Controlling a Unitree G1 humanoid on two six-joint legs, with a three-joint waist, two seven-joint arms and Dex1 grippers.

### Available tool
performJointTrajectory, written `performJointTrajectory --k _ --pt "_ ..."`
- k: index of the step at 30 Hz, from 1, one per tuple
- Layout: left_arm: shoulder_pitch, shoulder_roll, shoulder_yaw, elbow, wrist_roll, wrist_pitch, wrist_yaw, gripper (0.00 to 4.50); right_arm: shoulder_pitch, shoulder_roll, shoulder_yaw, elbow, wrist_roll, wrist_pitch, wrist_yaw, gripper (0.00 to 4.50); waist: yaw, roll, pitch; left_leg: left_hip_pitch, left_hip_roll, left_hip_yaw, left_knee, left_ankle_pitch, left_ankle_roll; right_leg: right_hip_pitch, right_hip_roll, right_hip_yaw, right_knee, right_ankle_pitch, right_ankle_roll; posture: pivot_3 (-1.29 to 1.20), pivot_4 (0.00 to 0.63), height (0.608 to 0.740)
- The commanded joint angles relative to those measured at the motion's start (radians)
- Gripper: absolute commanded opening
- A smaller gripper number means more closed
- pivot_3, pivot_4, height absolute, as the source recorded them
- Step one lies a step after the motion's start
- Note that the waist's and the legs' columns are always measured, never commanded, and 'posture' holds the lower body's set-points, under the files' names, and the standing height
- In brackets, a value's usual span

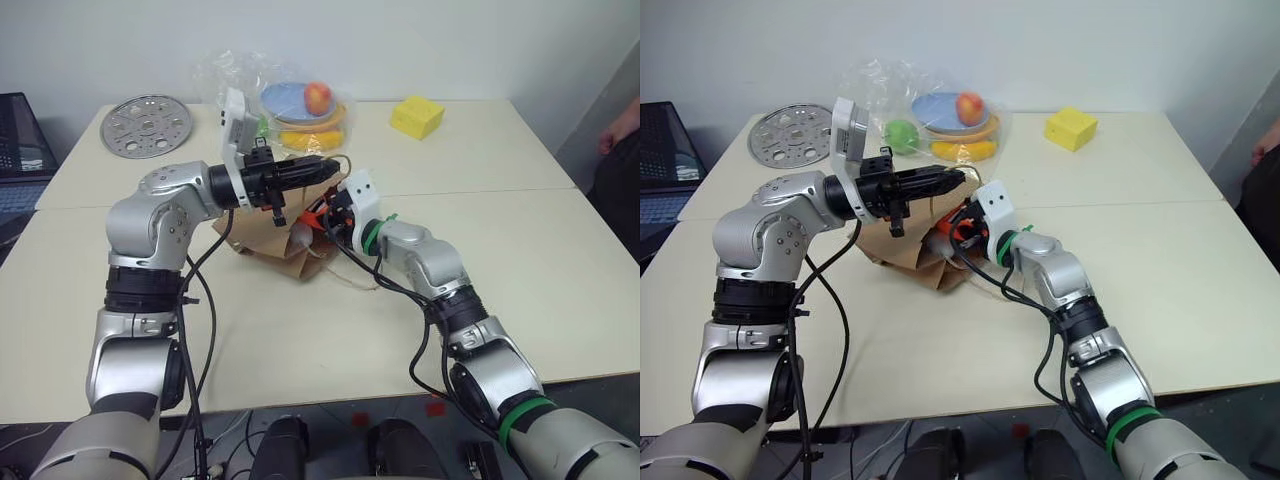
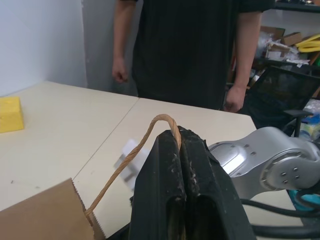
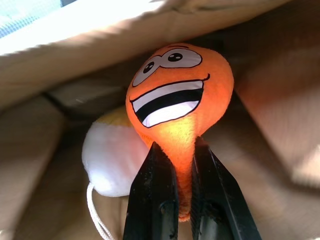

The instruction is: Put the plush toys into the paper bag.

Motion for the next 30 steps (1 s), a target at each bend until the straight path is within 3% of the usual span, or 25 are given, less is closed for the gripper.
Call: performJointTrajectory --k 1,3,6,13,17,23,30 --pt "-0.007 0.007 0.012 -0.044 -0.024 -0.002 -0.010 0.00 -0.028 0.022 -0.033 0.089 -0.029 -0.095 -0.030 0.02 0.000 0.000 0.000 0.000 0.000 0.000 0.000 0.000 0.000 0.000 0.000 0.000 0.000 0.000 0.000 0.00 0.150 0.740" --pt "-0.009 0.006 0.014 -0.038 -0.020 -0.006 -0.008 0.00 -0.016 0.029 -0.037 0.124 -0.045 -0.135 -0.041 0.02 0.000 0.000 0.000 0.000 0.000 0.000 0.000 0.000 0.000 0.000 0.000 0.000 0.000 0.000 0.000 0.00 0.150 0.740" --pt "-0.011 0.007 0.014 -0.030 -0.015 -0.013 -0.009 0.00 0.002 0.031 -0.043 0.084 -0.038 -0.132 -0.017 0.85 0.000 0.000 0.000 0.000 0.000 0.000 0.000 0.000 0.000 0.000 0.000 0.000 0.000 0.000 0.000 0.00 0.150 0.740" --pt "-0.006 0.001 0.015 -0.024 -0.008 -0.025 -0.003 0.00 0.068 -0.006 -0.042 -0.097 -0.036 -0.061 0.000 3.24 0.001 0.000 0.000 0.000 0.001 0.000 0.000 0.000 0.000 -0.001 0.000 0.000 0.001 0.000 0.000 0.00 0.150 0.740" --pt "0.001 0.000 0.019 -0.022 -0.004 -0.032 0.003 0.00 0.168 -0.071 -0.044 -0.391 -0.003 0.091 0.013 4.47 0.004 0.000 0.000 0.000 0.000 0.000 0.000 0.000 0.000 -0.001 -0.001 0.000 0.001 0.000 0.000 0.00 0.150 0.740" --pt "0.008 -0.002 0.020 -0.006 0.011 -0.062 0.021 0.00 0.376 -0.230 -0.035 -0.831 0.111 0.341 0.091 4.47 0.007 0.000 0.000 0.000 0.000 -0.001 0.000 0.000 0.000 0.000 -0.001 0.000 0.000 0.000 0.000 0.00 0.150 0.740" --pt "0.010 -0.010 0.016 0.007 0.013 -0.078 0.023 0.00 0.540 -0.417 0.061 -0.973 0.121 0.367 0.178 4.47 0.004 0.000 0.000 0.000 0.000 -0.002 0.000 0.000 0.000 0.002 0.000 0.000 -0.001 0.000 0.000 0.00 0.150 0.740"
